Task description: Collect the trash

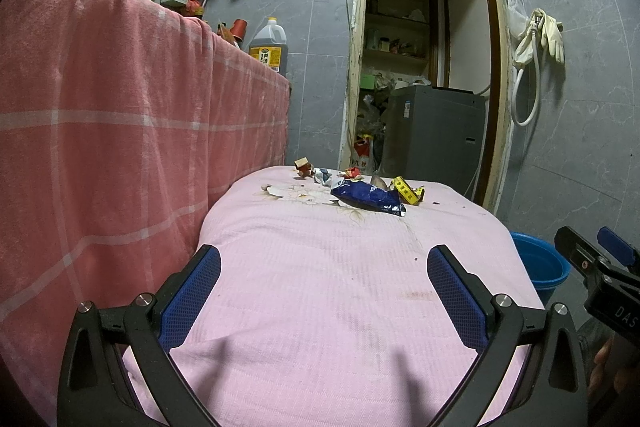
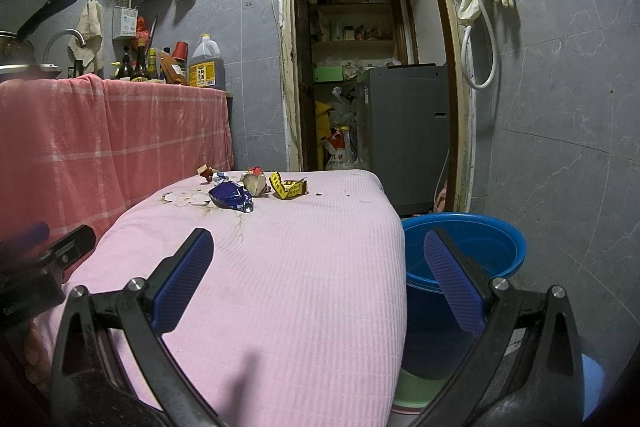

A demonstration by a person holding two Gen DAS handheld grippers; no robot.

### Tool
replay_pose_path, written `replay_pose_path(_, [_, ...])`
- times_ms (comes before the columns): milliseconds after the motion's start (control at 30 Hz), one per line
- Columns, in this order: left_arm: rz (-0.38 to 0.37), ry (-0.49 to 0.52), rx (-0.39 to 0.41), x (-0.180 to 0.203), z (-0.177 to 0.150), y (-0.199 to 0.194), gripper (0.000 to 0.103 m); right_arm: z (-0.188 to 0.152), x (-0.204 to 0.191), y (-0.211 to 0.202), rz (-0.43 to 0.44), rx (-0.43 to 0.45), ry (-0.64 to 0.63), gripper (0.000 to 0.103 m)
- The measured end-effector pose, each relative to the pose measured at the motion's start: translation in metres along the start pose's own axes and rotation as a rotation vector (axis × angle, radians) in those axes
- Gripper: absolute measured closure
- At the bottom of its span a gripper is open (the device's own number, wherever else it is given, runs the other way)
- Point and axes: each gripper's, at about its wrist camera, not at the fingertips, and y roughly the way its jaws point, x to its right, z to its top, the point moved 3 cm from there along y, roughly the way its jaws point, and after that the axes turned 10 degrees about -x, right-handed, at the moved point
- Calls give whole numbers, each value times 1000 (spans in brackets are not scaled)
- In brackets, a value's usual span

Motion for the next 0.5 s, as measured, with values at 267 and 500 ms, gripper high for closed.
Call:
replay_pose_path(267, [7,-5,5,0,0,-1,2,1,0,0,-4,2,6,0])
replay_pose_path(500, [21,-5,24,0,7,0,2,10,2,1,27,10,24,0])
